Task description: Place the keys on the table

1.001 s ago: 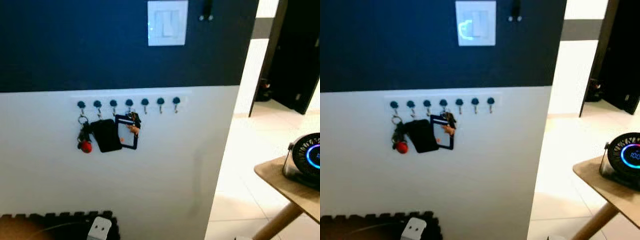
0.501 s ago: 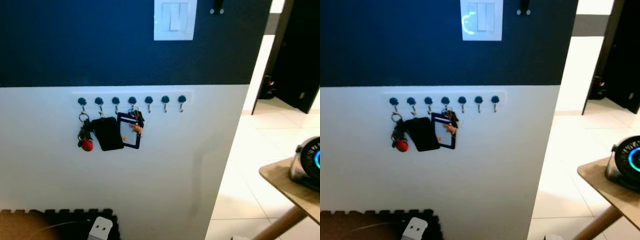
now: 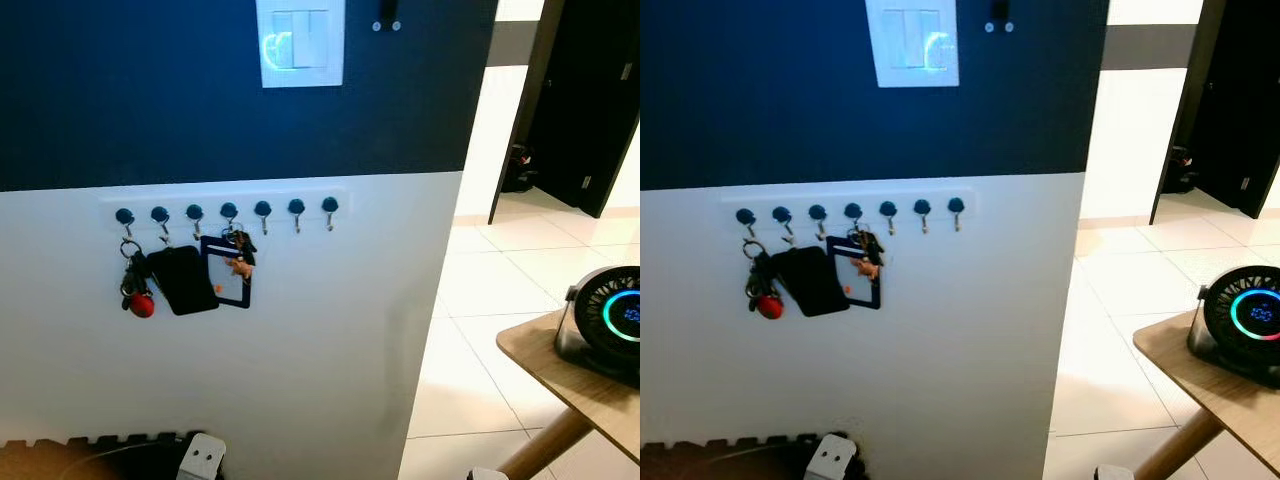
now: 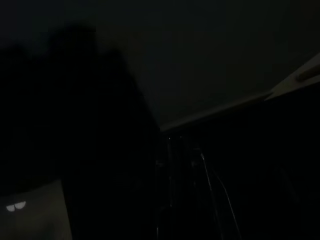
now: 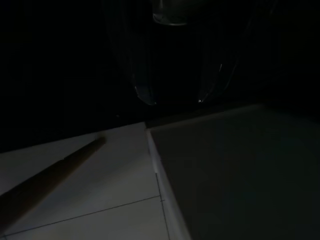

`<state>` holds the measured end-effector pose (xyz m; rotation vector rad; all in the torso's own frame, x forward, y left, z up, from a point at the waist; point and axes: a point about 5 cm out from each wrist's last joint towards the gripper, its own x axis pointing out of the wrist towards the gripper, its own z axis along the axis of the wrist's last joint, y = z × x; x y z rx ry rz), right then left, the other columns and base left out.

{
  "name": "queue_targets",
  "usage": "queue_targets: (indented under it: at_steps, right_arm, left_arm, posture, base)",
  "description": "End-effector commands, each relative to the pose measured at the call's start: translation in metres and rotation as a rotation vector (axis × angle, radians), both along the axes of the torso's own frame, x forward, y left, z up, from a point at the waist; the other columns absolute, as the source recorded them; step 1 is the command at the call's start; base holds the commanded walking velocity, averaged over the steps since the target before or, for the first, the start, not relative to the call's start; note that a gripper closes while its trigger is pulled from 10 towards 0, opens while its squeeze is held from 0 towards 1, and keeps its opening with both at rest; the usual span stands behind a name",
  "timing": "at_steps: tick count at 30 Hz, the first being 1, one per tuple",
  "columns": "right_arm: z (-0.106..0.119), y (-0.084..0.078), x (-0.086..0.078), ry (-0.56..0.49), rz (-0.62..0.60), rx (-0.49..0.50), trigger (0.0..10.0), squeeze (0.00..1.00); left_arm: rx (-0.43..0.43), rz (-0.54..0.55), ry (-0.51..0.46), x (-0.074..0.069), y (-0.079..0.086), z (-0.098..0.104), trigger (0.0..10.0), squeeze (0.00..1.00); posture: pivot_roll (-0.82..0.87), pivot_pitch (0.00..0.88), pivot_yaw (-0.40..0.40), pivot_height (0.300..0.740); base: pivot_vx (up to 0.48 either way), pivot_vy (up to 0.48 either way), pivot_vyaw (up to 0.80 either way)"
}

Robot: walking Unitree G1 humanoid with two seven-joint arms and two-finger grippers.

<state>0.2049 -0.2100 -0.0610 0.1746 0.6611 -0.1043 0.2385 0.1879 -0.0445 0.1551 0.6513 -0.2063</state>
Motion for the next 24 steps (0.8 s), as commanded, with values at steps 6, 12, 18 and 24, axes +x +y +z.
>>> queue_targets:
  at_steps: [6, 12, 18, 24]
  right_arm:
    - [-0.002, 0.002, -0.002, 0.008, 0.001, 0.01, 10.0, 0.0]
    - [0.014, 0.003, 0.016, -0.13, 0.06, 0.029, 10.0, 0.0]
    - [0.027, 0.008, 0.025, -0.247, 0.185, 0.039, 10.0, 0.0]
    - [0.048, 0.023, 0.039, -0.418, 0.369, 0.048, 10.0, 0.0]
  left_arm:
    - [-0.001, 0.01, 0.016, -0.004, 0.001, -0.003, 10.0, 0.0]
    - [-0.053, 0.003, -0.06, -0.001, 0.0, 0.003, 10.0, 0.0]
    - [-0.224, -0.078, -0.213, 0.004, -0.001, 0.02, 10.0, 0.0]
    - [-0.297, -0.175, -0.391, 0.012, 0.004, 0.043, 10.0, 0.0]
  posture:
    - [0.03, 0.011, 0.023, 0.74]
    - [0.03, 0.004, 0.024, 0.74]
    - [0.03, 0.0, 0.015, 0.74]
    - [0.03, 0.0, 0.013, 0.74]
  base:
    - [0.0, 0.0, 0.0]
    - [0.0, 0.0, 0.0]
    - [0.0, 0.0, 0.0]
    - [0.0, 0.0, 0.0]
